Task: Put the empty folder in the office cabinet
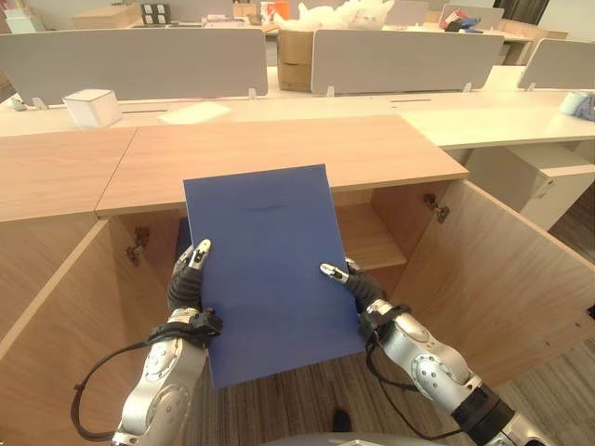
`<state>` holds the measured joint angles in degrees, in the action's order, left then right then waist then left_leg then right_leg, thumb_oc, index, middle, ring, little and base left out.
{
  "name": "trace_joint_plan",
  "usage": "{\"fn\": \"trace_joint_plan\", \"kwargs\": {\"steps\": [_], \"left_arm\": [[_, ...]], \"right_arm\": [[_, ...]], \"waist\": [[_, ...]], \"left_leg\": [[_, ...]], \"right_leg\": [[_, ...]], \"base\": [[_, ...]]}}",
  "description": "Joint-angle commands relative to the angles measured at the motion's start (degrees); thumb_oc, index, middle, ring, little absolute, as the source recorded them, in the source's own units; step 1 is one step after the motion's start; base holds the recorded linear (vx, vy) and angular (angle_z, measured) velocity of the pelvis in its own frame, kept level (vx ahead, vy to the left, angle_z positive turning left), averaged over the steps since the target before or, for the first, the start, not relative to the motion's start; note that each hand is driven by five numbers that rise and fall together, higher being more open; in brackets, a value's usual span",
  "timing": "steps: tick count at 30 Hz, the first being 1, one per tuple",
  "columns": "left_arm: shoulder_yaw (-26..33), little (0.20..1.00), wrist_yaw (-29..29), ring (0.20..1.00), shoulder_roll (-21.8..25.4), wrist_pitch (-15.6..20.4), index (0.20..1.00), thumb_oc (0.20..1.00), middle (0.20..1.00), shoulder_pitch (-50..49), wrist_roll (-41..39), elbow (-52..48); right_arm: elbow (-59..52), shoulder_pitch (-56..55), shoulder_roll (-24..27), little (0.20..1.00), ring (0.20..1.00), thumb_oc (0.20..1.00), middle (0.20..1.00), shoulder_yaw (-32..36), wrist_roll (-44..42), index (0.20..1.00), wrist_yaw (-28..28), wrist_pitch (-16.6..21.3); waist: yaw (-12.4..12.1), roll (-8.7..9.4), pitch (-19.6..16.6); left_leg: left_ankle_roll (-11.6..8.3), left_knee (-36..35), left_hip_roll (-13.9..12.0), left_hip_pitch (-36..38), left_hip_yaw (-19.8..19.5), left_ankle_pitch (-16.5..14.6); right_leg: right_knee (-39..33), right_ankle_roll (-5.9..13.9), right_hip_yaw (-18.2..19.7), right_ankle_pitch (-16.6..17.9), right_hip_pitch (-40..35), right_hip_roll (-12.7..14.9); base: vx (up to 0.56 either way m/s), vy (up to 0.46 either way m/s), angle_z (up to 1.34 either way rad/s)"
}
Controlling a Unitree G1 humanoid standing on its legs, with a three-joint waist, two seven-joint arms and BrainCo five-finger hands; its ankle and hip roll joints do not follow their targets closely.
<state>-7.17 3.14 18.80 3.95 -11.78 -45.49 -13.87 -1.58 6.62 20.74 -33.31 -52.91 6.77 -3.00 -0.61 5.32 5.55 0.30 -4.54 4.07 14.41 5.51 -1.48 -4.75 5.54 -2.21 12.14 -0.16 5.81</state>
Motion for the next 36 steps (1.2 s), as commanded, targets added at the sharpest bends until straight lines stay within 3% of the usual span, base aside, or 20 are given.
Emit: {"fn": "trace_joint_plan", "kwargs": {"steps": [1,13,21,22,23,31,36], "left_arm": [[0.28,0.2,-1.31,0.2,-0.5,2.12,0.2,0.2,0.2,0.84,-0.39,-3.88],[-1.06,0.2,-2.09,0.2,-0.07,0.09,0.2,0.2,0.2,-3.79,0.79,-4.65],[-1.44,0.2,-1.12,0.2,-0.85,-0.05,0.2,0.2,0.2,-2.96,0.89,-4.55],[-1.57,0.476,-1.04,0.476,-0.87,-0.12,0.476,0.476,0.476,-2.92,0.82,-4.49],[-1.91,1.0,-0.73,1.0,-1.0,-0.44,1.0,1.0,1.0,-2.94,0.61,-4.36],[-0.97,1.0,-0.79,1.0,0.3,-0.89,1.0,1.0,1.0,-4.42,2.17,-4.35],[3.29,1.0,-0.03,1.0,2.1,0.1,1.0,1.0,1.0,-7.45,6.83,0.07]], "right_arm": [[-4.33,1.97,-4.01,0.2,0.2,0.2,0.2,0.21,-1.07,0.2,1.51,1.27],[-4.35,-0.14,-4.25,0.2,0.2,0.2,0.2,-0.92,-0.8,0.2,1.42,0.53],[-3.62,0.46,-5.53,0.2,0.2,0.2,0.2,-1.19,-1.52,0.2,0.36,0.89],[-3.64,0.44,-5.64,0.2,0.2,0.2,0.2,-1.25,-1.69,0.2,0.27,0.88],[-3.73,0.12,-5.7,0.2,0.2,0.2,0.2,-1.16,-1.96,0.2,-0.16,0.88],[-4.86,-1.0,-4.87,0.2,0.2,0.2,0.2,-0.49,-2.27,0.2,-0.61,0.8],[-4.66,-2.98,-2.13,0.2,0.2,0.2,0.2,4.44,0.6,0.2,-1.7,1.48]], "waist": [[-0.94,2.04,1.54],[-2.92,4.32,3.78],[-2.56,4.08,3.5],[-2.45,4.0,3.47],[-2.16,3.76,3.46],[-1.83,3.14,3.86],[-2.77,1.92,8.33]], "left_leg": [[0.7,-0.46,-0.63,-2.51,-2.96,-4.19],[0.56,-0.46,-1.32,-2.41,-2.7,-4.43],[0.52,-0.46,-1.32,-2.46,-2.4,-4.55],[0.52,-0.46,-1.33,-2.48,-2.36,-4.54],[0.53,-0.46,-1.27,-2.47,-2.33,-4.55],[0.43,-0.46,-1.25,-2.8,-2.57,-4.42],[-0.32,-0.46,-1.3,-8.39,-3.76,-1.97]], "right_leg": [[0.96,5.97,-0.14,0.4,4.12,4.31],[0.93,6.07,-0.4,0.23,3.78,4.06],[0.79,5.82,-0.07,0.21,3.8,3.94],[0.8,5.81,-0.04,0.21,3.82,3.94],[0.77,5.72,-0.04,0.22,3.82,3.95],[0.68,5.68,-0.08,0.14,4.11,3.95],[0.53,5.58,-1.76,0.39,7.79,4.06]], "base": [[0.0,0.0,0.0],[0.0,-0.008,0.01],[0.0,0.0,0.0],[0.0,0.0,0.0],[0.0,0.0,0.0],[-0.01,-0.003,0.0],[-0.09,-0.034,0.08]]}}
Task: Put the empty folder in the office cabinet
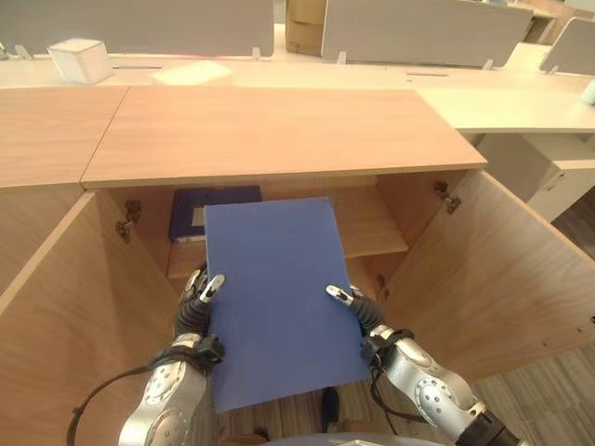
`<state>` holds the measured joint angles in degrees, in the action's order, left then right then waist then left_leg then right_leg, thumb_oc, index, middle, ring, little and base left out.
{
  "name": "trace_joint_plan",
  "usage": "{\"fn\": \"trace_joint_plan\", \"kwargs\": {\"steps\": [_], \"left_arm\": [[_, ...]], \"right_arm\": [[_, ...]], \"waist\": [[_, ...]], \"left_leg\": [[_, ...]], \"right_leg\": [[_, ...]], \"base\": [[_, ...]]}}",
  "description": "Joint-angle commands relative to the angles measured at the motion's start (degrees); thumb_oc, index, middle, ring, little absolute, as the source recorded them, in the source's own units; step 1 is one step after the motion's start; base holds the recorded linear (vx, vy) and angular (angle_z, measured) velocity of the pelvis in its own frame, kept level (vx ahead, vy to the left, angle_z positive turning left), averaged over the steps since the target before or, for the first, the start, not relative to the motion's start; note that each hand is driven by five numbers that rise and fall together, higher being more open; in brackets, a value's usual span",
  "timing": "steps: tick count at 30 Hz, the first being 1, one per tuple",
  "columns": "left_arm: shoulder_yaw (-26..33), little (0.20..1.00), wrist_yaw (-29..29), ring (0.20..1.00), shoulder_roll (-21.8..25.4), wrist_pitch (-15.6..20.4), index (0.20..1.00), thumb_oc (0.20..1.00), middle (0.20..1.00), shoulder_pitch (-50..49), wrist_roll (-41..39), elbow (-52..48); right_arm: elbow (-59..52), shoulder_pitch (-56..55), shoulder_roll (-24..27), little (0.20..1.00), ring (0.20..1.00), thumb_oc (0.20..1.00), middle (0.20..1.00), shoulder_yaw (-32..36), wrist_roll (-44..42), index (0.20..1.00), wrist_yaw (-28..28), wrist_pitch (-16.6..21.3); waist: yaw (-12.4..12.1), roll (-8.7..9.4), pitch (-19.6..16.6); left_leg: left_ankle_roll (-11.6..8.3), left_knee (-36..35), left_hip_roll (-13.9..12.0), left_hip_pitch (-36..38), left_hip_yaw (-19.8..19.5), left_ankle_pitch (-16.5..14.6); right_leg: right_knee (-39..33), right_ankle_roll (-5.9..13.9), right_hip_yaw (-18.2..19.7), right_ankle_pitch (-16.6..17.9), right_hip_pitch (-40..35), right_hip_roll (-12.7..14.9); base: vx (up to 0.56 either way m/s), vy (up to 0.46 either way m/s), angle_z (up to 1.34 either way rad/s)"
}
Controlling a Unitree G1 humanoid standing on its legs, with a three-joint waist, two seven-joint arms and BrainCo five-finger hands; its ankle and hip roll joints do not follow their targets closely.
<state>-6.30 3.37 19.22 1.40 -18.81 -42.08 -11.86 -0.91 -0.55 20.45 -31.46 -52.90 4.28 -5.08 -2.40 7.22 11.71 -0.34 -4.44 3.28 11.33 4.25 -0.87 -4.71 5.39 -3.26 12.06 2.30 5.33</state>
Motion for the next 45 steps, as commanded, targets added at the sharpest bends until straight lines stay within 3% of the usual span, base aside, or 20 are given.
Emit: {"fn": "trace_joint_plan", "kwargs": {"steps": [1,18,22,24,28,38,45], "left_arm": [[2.4,1.0,-0.26,1.0,1.68,2.65,1.0,1.0,1.0,-0.4,3.42,-1.92],[1.47,1.0,3.89,1.0,0.95,3.36,1.0,1.0,1.0,2.63,9.6,6.59],[-0.11,1.0,7.19,1.0,1.39,4.7,1.0,1.0,1.0,6.22,15.34,13.49],[-2.14,1.0,8.77,1.0,1.42,5.52,1.0,1.0,1.0,7.59,18.0,18.21],[-4.74,1.0,9.61,1.0,0.91,6.21,1.0,1.0,1.0,7.18,19.42,20.84],[-8.75,1.0,11.22,1.0,1.49,7.12,1.0,1.0,1.0,10.72,20.02,22.15],[-11.86,1.0,13.87,1.0,2.7,7.64,1.0,1.0,1.0,13.34,19.99,22.29]], "right_arm": [[-5.33,4.19,-1.83,0.2,0.2,0.2,0.2,2.6,0.59,0.2,0.79,3.56],[-0.07,8.98,-2.81,0.2,0.2,0.2,0.2,5.92,3.17,0.2,-3.62,6.48],[6.45,16.03,-4.89,0.2,0.2,0.2,0.2,8.48,2.73,0.2,-8.87,10.41],[14.84,25.21,-6.87,0.2,0.2,0.2,0.2,13.17,2.2,0.2,-14.58,14.0],[18.88,32.95,-6.04,0.2,0.2,0.2,0.2,17.64,1.73,0.2,-19.28,17.59],[29.27,41.53,-4.16,0.2,0.2,0.2,0.2,23.49,-0.54,0.2,-24.39,22.3],[42.74,53.42,-2.65,0.2,0.2,0.2,0.2,27.54,-2.49,0.2,-31.66,24.15]], "waist": [[-0.95,0.02,2.12],[-1.28,-1.83,6.76],[-2.27,-3.04,8.37],[-3.87,-4.36,8.99],[-5.43,-5.55,9.73],[-5.49,-6.77,10.97],[-6.48,-7.76,12.16]], "left_leg": [[0.31,-0.56,-0.51,-5.38,-2.53,-2.56],[-1.31,-0.56,-2.25,-15.45,-4.1,1.53],[-2.0,-0.56,-2.91,-19.9,-4.57,3.1],[-2.32,-0.56,-3.31,-23.09,-4.69,3.98],[-2.73,-0.56,-4.21,-25.37,-4.61,4.11],[-3.63,-0.56,-4.8,-26.73,-5.16,3.95],[-4.07,-0.56,-5.27,-29.17,-5.69,4.03]], "right_leg": [[0.49,5.72,-0.73,0.47,5.38,4.56],[0.52,4.84,-3.46,0.3,12.16,4.13],[0.76,4.58,-4.34,0.74,16.08,4.45],[0.72,4.35,-5.11,1.04,18.82,4.23],[0.74,4.0,-5.83,0.63,21.11,3.44],[0.43,3.52,-6.39,-0.2,22.36,2.69],[0.43,3.44,-7.06,-0.32,24.96,2.0]], "base": [[-0.15,-0.044,0.15],[-0.05,-0.036,0.1],[-0.08,-0.063,0.02],[-0.05,-0.055,0.12],[-0.01,-0.042,0.06],[0.02,-0.031,0.0],[-0.01,-0.007,0.0]]}}
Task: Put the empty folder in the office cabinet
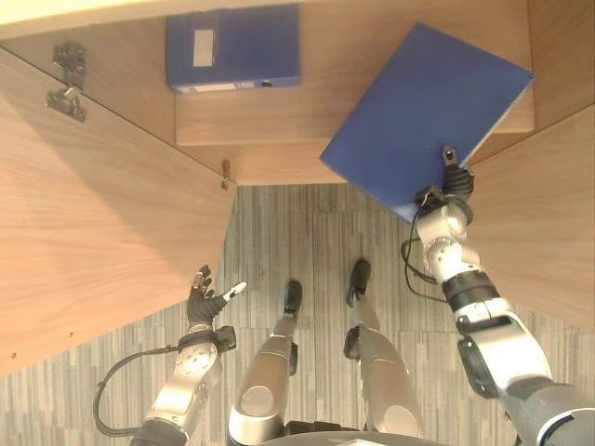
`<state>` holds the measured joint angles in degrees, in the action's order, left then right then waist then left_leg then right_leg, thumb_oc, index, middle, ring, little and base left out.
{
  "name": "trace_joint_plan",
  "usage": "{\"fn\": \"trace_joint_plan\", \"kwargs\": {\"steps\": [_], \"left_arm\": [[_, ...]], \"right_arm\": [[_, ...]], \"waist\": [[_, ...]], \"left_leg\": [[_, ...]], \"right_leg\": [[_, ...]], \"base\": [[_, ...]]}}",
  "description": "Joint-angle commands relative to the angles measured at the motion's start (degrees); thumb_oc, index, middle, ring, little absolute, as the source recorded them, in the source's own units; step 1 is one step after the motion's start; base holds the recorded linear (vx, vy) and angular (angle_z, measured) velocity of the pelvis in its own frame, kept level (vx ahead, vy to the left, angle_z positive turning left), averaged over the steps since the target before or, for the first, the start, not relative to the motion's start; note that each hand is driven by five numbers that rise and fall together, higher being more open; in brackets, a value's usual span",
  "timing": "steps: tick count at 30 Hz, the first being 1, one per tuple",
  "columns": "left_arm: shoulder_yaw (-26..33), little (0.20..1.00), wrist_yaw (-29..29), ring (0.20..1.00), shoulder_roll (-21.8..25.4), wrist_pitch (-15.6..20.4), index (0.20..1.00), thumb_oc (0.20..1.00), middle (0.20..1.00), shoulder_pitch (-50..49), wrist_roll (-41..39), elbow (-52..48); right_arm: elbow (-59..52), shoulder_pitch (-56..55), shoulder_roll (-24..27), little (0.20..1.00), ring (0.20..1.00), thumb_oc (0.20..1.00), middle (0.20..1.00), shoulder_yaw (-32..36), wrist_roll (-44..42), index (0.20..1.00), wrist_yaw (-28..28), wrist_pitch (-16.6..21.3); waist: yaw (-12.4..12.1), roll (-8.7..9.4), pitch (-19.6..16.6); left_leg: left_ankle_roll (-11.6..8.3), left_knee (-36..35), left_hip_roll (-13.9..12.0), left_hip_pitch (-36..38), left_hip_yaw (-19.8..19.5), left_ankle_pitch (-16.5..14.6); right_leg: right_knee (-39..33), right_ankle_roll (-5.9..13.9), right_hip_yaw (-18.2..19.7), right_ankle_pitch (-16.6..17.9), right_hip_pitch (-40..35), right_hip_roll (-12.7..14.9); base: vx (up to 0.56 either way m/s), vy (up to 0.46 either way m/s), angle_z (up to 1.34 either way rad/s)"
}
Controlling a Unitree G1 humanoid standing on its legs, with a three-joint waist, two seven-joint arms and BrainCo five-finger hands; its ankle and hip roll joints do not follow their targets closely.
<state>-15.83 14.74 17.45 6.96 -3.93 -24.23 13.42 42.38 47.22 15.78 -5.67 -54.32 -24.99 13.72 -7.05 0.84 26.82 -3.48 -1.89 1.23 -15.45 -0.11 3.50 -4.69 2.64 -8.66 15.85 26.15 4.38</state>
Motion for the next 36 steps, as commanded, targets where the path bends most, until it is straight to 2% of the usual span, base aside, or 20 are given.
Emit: {"fn": "trace_joint_plan", "kwargs": {"steps": [1,2,3,7,9,16,20,22,23,25,26,36], "left_arm": [[-3.47,1.0,3.11,1.0,4.86,2.29,1.0,1.0,1.0,-0.87,2.08,-2.78],[-3.49,1.0,3.1,1.0,4.85,2.29,1.0,1.0,1.0,-0.86,2.07,-2.75],[-4.61,1.0,3.26,1.0,5.72,2.78,1.0,1.0,1.0,-0.36,2.17,-2.98],[-5.03,1.0,3.2,1.0,5.95,2.9,1.0,1.0,1.0,-0.04,2.23,-3.31],[-5.95,1.0,2.86,1.0,6.79,3.75,1.0,1.0,1.0,1.36,2.38,-3.58],[-7.35,1.0,2.96,1.0,7.16,4.03,1.0,1.0,1.0,3.15,3.5,-2.31],[-7.63,1.0,3.45,1.0,7.16,4.33,1.0,1.0,1.0,3.92,3.38,-2.65],[-7.68,1.0,3.99,1.0,7.11,4.62,1.0,1.0,1.0,4.17,2.89,-3.47],[-7.58,1.0,4.19,1.0,7.07,4.91,1.0,1.0,1.0,4.31,2.6,-3.8],[-7.58,1.0,4.69,1.0,7.34,5.29,1.0,1.0,1.0,4.54,2.35,-4.38],[-7.53,1.0,4.9,1.0,7.42,5.36,1.0,1.0,1.0,4.72,2.24,-4.77],[-7.76,1.0,4.51,1.0,7.76,6.25,1.0,1.0,1.0,5.42,2.1,-7.97]], "right_arm": [[5.64,10.68,3.78,0.2,0.2,0.2,0.2,2.35,-1.79,0.2,-4.03,4.37],[5.73,10.72,3.8,0.2,0.2,0.2,0.2,2.34,-1.83,0.2,-3.98,4.38],[11.62,15.87,6.36,0.2,0.2,0.2,0.2,2.63,-3.04,0.2,-5.1,3.54],[14.43,18.32,8.01,0.2,0.2,0.2,0.2,2.64,-4.01,0.2,-4.81,2.97],[21.43,25.25,14.05,0.2,0.2,0.2,0.2,2.26,-7.55,0.2,-4.39,2.4],[26.71,31.03,18.89,0.2,0.2,0.2,0.2,2.11,-12.58,0.2,-5.9,4.25],[28.8,32.8,19.8,0.2,0.2,0.2,0.2,2.11,-13.65,0.2,-7.04,4.43],[29.94,34.06,20.95,0.2,0.2,0.2,0.2,2.3,-14.59,0.2,-8.44,4.87],[30.18,34.69,21.39,0.2,0.2,0.2,0.2,2.31,-14.68,0.2,-8.81,4.97],[30.91,35.8,22.69,0.2,0.2,0.2,0.2,2.06,-14.8,0.2,-9.96,5.13],[30.95,36.61,23.22,0.2,0.2,0.2,0.2,1.57,-14.47,0.2,-10.47,5.21],[30.47,45.43,32.51,0.2,0.2,0.2,0.2,-6.49,-10.39,0.2,-12.76,3.17]], "waist": [[-2.47,-1.96,-2.39],[-2.56,-2.09,-2.44],[-3.55,-3.15,-1.97],[-3.85,-3.72,-1.8],[-5.65,-5.35,-1.61],[-7.62,-5.93,-3.05],[-8.1,-5.92,-3.48],[-8.63,-6.13,-3.8],[-8.97,-6.21,-4.29],[-9.43,-6.53,-4.09],[-9.79,-6.67,-4.67],[-11.84,-8.25,-6.73]], "left_leg": [[-1.06,-3.11,-3.34,-3.58,-1.62,-0.12],[-1.09,-3.11,-3.53,-3.41,-1.62,-0.48],[-1.23,-3.11,-3.58,-4.85,-2.22,-0.17],[-1.31,-3.11,-3.54,-5.65,-2.53,0.04],[-1.82,-3.11,-3.37,-9.17,-3.93,0.76],[-2.86,-3.11,-3.75,-12.92,-5.8,0.93],[-3.17,-3.11,-3.95,-13.83,-6.45,0.76],[-3.51,-3.11,-4.08,-14.58,-7.17,0.71],[-3.72,-3.11,-4.38,-14.37,-7.69,-0.32],[-3.9,-3.11,-4.27,-15.36,-7.87,0.58],[-4.1,-3.11,-4.68,-15.34,-8.49,-0.47],[-4.8,-3.11,-4.86,-19.21,-10.69,-0.03]], "right_leg": [[0.59,6.07,-2.22,-4.17,2.25,2.87],[0.61,6.11,-2.24,-4.45,2.1,2.69],[1.48,5.86,-2.82,-4.76,3.73,2.85],[2.06,5.72,-3.1,-5.02,4.71,2.95],[3.97,5.56,-4.69,-5.97,8.42,3.48],[4.95,5.5,-6.58,-7.33,11.79,3.31],[5.21,5.42,-7.37,-7.89,12.53,3.26],[5.72,5.3,-7.87,-8.59,13.27,3.29],[5.68,5.73,-7.33,-10.03,12.99,3.0],[6.68,5.21,-8.35,-9.49,14.48,3.43],[6.92,5.55,-7.68,-11.18,14.53,3.15],[16.73,4.96,-7.98,-15.62,23.94,5.74]], "base": [[0.0,0.0,0.0],[-0.04,-0.045,0.01],[-0.03,-0.025,0.01],[-0.02,-0.023,0.09],[-0.02,-0.102,0.19],[0.03,-0.075,0.28],[0.03,-0.048,0.1],[0.09,-0.082,0.13],[0.04,-0.061,0.11],[0.05,-0.057,0.15],[0.11,-0.065,0.13],[0.06,-0.025,0.08]]}}
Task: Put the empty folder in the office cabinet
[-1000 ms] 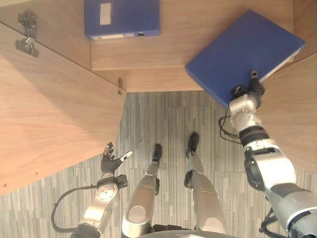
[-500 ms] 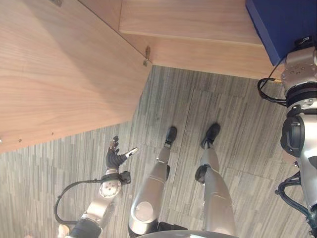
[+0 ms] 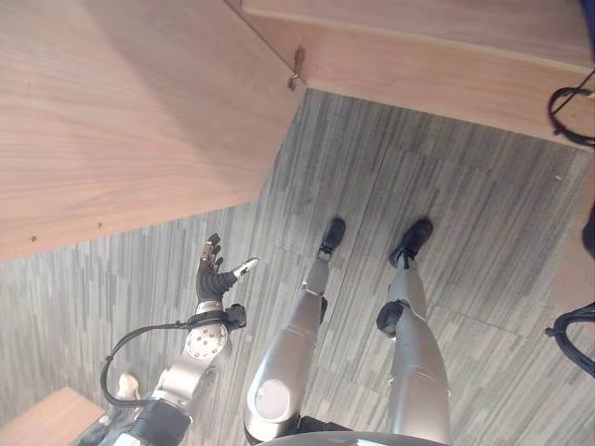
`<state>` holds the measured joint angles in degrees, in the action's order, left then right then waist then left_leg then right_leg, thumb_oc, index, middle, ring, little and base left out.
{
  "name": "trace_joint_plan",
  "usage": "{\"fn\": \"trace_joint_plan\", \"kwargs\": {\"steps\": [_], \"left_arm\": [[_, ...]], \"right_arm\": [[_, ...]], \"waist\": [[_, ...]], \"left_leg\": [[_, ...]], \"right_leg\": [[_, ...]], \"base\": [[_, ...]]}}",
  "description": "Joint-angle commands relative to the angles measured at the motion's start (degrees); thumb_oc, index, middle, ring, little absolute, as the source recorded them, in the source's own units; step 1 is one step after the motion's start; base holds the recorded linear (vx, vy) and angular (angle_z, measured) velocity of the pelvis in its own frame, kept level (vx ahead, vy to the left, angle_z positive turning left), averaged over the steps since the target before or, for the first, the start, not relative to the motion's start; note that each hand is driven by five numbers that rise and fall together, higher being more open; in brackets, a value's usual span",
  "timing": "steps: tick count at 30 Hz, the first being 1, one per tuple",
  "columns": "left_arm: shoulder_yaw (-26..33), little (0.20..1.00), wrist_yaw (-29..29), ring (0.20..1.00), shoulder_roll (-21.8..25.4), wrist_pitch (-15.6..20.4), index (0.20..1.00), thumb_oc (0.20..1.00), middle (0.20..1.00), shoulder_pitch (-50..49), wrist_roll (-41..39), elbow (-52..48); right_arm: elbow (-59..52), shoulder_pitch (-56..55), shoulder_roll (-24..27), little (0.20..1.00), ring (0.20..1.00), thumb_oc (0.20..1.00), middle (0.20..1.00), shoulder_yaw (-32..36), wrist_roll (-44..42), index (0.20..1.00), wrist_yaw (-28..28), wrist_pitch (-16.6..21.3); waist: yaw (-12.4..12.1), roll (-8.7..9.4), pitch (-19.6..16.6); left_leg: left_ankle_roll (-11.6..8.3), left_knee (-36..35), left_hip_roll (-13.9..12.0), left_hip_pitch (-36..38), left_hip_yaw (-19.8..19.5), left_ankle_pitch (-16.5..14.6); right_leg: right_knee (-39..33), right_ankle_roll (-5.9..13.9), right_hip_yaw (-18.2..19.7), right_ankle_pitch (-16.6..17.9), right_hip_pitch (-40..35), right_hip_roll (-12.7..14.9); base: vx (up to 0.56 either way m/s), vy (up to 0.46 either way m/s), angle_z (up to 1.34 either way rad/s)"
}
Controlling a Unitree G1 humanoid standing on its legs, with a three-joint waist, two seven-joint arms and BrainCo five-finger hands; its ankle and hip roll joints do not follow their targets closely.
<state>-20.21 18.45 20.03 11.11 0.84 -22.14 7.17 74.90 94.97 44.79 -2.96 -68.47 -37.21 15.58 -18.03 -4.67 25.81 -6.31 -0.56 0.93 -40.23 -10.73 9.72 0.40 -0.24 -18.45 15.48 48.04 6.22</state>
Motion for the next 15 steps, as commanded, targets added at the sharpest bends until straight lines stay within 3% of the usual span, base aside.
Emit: {"fn": "trace_joint_plan", "kwargs": {"steps": [1,11,15], "left_arm": [[-3.41,1.0,0.74,1.0,5.15,2.13,1.0,1.0,1.0,0.89,-0.08,-1.96],[-2.66,1.0,-0.18,1.0,5.61,2.89,1.0,1.0,1.0,1.04,-2.01,-4.82],[-2.51,1.0,0.25,1.0,5.21,3.0,1.0,1.0,1.0,1.09,-2.9,-6.41]], "right_arm": [[-1.83,-1.55,4.07,0.2,0.2,0.2,0.2,-9.95,3.97,0.2,-0.67,1.08],[-1.6,5.87,8.57,0.2,0.2,0.2,0.2,-17.75,4.21,0.2,1.72,-0.04],[-0.31,7.41,9.52,0.2,0.2,0.2,0.2,-18.67,4.24,0.2,0.27,0.36]], "waist": [[-0.95,-2.76,-6.01],[-0.89,-3.23,-7.63],[-0.5,-3.47,-7.86]], "left_leg": [[-2.07,-4.44,-4.5,5.37,-0.2,-6.4],[-2.99,-4.44,-4.79,3.71,-1.02,-7.19],[-3.32,-4.44,-4.61,3.2,-1.03,-7.4]], "right_leg": [[12.29,7.79,1.91,-15.69,2.67,4.03],[16.78,7.97,1.99,-17.96,7.47,4.98],[17.96,8.03,2.39,-18.34,8.91,5.04]], "base": [[0.06,-0.016,0.1],[0.04,-0.019,0.04],[0.01,0.004,0.0]]}}
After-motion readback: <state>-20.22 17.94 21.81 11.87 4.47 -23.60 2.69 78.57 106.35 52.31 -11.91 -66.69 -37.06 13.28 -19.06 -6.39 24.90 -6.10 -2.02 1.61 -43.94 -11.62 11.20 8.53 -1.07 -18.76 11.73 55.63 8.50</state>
